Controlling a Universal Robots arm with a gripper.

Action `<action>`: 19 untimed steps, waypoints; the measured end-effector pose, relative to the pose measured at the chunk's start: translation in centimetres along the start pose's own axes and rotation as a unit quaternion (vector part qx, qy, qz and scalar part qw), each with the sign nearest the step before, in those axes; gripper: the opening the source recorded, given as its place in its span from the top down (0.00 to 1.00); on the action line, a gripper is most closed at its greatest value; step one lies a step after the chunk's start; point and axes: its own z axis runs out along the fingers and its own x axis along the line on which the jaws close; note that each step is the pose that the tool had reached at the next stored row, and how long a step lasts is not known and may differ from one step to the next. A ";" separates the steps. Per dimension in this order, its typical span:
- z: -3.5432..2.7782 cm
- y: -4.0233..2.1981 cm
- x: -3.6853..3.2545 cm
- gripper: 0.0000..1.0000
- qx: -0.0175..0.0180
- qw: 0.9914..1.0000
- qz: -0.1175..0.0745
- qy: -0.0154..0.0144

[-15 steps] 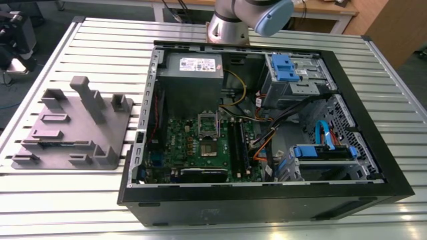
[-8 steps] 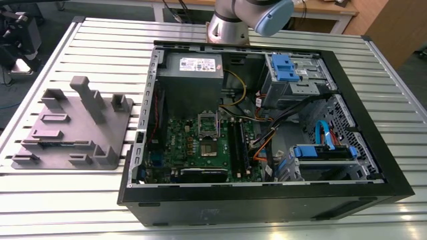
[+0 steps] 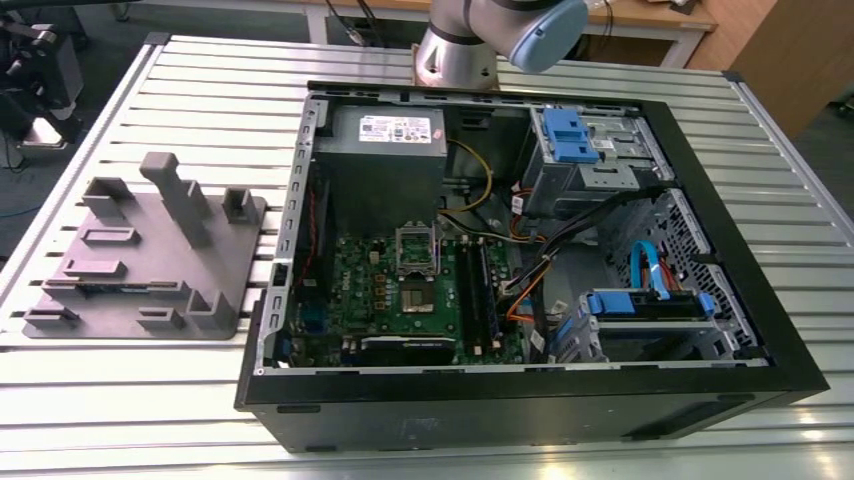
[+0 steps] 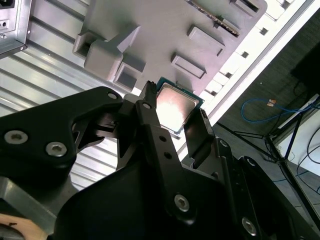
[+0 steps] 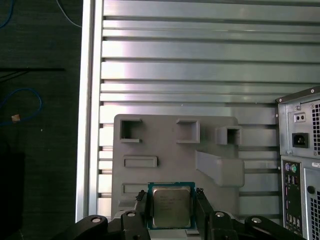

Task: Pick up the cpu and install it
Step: 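Pick up the cpu and move it towards the insertion slot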

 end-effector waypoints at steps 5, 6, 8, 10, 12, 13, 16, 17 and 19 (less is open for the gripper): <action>0.01 0.00 -0.10 0.53 0.000 1.000 0.000 0.000; 0.01 0.00 -0.21 0.53 0.000 1.000 0.000 0.000; 0.04 0.00 -0.62 0.53 0.000 1.000 0.000 0.000; 0.08 0.01 -1.18 0.53 0.000 1.000 0.000 0.000; 0.12 0.01 -1.73 0.53 0.000 1.000 0.000 0.000; 0.14 0.01 -1.99 0.53 0.000 1.000 0.000 0.000; 0.20 0.02 -2.77 0.53 0.000 1.000 0.000 0.000; 0.22 0.02 -3.03 0.53 0.000 1.000 0.000 0.000; 0.25 0.02 -3.60 0.53 0.000 1.000 0.000 0.000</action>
